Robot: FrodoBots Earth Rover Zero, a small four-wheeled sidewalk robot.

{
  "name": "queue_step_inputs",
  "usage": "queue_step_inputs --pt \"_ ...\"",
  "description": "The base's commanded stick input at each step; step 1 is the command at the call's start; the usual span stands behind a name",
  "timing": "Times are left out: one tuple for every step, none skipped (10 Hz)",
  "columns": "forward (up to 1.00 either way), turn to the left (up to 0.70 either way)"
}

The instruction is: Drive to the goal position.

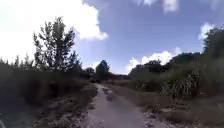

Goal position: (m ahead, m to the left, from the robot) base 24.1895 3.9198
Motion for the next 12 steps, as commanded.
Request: queue_step_inputs --pt "0.70 0.32" --pt "0.70 0.25" --pt "0.70 0.05" --pt "0.70 0.00" --pt "0.70 0.00" --pt "0.70 0.00" --pt "0.70 0.00" --pt "0.70 0.00" --pt "0.70 0.00" --pt "0.70 0.00" --pt "0.70 0.00" --pt "0.70 0.00"
